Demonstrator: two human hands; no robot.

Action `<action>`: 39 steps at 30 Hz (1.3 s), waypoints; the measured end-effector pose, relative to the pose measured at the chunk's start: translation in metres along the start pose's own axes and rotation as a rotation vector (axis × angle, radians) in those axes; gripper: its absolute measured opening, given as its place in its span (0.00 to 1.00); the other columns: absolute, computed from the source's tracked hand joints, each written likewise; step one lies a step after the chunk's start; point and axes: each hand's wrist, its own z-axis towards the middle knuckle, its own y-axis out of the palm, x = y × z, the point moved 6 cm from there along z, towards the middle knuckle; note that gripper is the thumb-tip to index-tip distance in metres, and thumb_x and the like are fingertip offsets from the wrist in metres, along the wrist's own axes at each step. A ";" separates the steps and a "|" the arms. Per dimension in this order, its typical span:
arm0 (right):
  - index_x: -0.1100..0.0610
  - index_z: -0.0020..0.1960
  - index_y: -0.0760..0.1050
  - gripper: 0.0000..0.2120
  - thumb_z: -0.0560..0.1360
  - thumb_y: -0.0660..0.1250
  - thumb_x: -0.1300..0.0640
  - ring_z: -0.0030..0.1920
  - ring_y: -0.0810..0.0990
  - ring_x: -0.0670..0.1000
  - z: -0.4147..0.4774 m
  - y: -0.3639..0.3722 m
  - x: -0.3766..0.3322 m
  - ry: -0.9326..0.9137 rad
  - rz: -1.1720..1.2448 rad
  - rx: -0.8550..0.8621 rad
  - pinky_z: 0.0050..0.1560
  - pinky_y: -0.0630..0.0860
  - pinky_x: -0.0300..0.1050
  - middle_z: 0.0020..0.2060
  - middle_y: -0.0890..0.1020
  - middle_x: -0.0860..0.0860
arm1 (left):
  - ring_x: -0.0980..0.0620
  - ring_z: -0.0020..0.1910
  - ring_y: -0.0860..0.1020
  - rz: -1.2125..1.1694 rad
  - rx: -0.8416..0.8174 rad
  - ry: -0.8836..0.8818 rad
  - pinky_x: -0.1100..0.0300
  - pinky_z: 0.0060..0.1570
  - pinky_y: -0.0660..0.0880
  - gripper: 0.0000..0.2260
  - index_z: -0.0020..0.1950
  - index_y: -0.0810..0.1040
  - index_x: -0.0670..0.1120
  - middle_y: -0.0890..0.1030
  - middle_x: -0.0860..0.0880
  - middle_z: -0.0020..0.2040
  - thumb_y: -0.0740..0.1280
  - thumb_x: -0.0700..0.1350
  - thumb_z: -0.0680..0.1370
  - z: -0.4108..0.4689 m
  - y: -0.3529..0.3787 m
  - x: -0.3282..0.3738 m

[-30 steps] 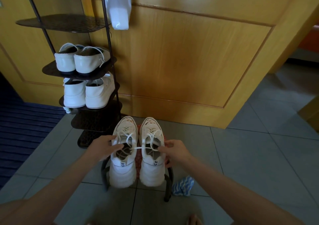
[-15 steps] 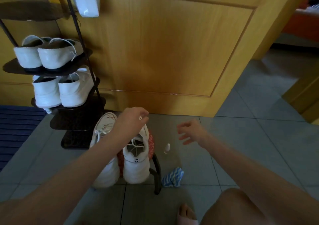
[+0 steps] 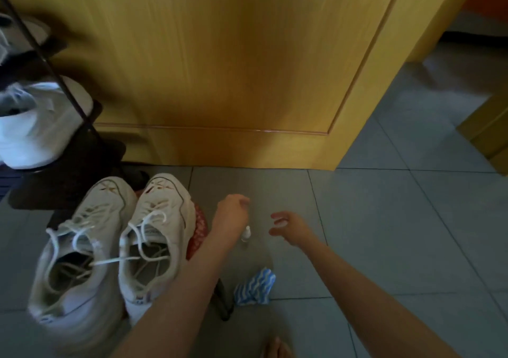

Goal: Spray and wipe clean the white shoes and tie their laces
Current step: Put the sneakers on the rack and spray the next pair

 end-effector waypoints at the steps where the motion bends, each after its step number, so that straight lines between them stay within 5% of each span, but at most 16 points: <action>1: 0.63 0.63 0.74 0.22 0.70 0.71 0.67 0.44 0.74 0.49 0.011 0.006 0.006 -0.005 -0.007 -0.006 0.32 0.71 0.38 0.58 0.77 0.61 | 0.46 0.65 0.72 -0.018 0.032 -0.025 0.59 0.61 0.66 0.16 0.64 0.76 0.45 0.74 0.45 0.67 0.55 0.37 0.80 0.005 0.008 -0.007; 5: 0.60 0.66 0.72 0.25 0.70 0.72 0.66 0.49 0.73 0.49 0.054 0.038 0.027 -0.039 -0.061 -0.039 0.27 0.70 0.31 0.62 0.75 0.59 | 0.44 0.64 0.72 -0.075 0.102 -0.118 0.56 0.62 0.67 0.18 0.66 0.73 0.42 0.75 0.42 0.64 0.58 0.34 0.77 0.022 0.046 -0.034; 9: 0.58 0.67 0.71 0.27 0.69 0.73 0.63 0.62 0.75 0.54 0.087 0.070 0.037 -0.120 -0.124 -0.085 0.57 0.70 0.40 0.64 0.75 0.56 | 0.44 0.65 0.72 -0.161 0.120 -0.255 0.56 0.62 0.67 0.18 0.68 0.69 0.41 0.74 0.41 0.66 0.59 0.36 0.78 0.031 0.082 -0.063; 11: 0.56 0.67 0.71 0.26 0.70 0.72 0.62 0.64 0.74 0.54 0.101 0.083 0.042 -0.142 -0.162 -0.103 0.60 0.68 0.41 0.63 0.76 0.54 | 0.44 0.64 0.73 -0.150 0.130 -0.292 0.56 0.60 0.67 0.17 0.67 0.70 0.41 0.75 0.41 0.65 0.58 0.38 0.79 0.033 0.097 -0.077; 21: 0.52 0.60 0.78 0.17 0.72 0.70 0.58 0.58 0.79 0.51 0.131 0.107 0.069 -0.165 -0.139 -0.127 0.57 0.73 0.42 0.55 0.82 0.52 | 0.48 0.63 0.73 -0.012 -0.145 -0.374 0.61 0.60 0.66 0.22 0.65 0.72 0.44 0.75 0.45 0.63 0.69 0.48 0.73 0.014 0.193 -0.144; 25: 0.56 0.60 0.78 0.13 0.75 0.68 0.58 0.49 0.76 0.43 0.127 0.092 0.074 -0.149 0.008 -0.056 0.39 0.68 0.22 0.47 0.80 0.49 | 0.49 0.59 0.75 0.075 -0.254 -0.311 0.61 0.58 0.68 0.23 0.62 0.75 0.46 0.77 0.47 0.60 0.73 0.46 0.69 0.011 0.218 -0.155; 29: 0.56 0.54 0.80 0.10 0.76 0.66 0.53 0.46 0.77 0.44 0.128 0.081 0.075 -0.186 0.063 -0.027 0.50 0.70 0.37 0.43 0.80 0.49 | 0.47 0.59 0.74 0.304 -0.162 -0.223 0.58 0.58 0.67 0.10 0.56 0.77 0.47 0.77 0.46 0.57 0.65 0.44 0.75 0.015 0.215 -0.150; 34: 0.54 0.52 0.80 0.08 0.74 0.69 0.56 0.43 0.79 0.46 0.124 0.065 0.065 -0.217 0.063 0.000 0.50 0.74 0.43 0.41 0.81 0.49 | 0.41 0.55 0.77 0.012 0.020 -0.318 0.53 0.50 0.70 0.11 0.59 0.70 0.42 0.79 0.41 0.55 0.60 0.44 0.80 0.019 0.189 -0.128; 39: 0.55 0.48 0.76 0.05 0.75 0.65 0.64 0.38 0.76 0.45 0.092 0.018 0.017 -0.266 0.291 0.060 0.45 0.74 0.36 0.36 0.78 0.49 | 0.42 0.54 0.76 -0.349 0.117 -0.318 0.59 0.46 0.68 0.11 0.61 0.68 0.40 0.77 0.38 0.54 0.55 0.43 0.82 0.001 0.147 -0.080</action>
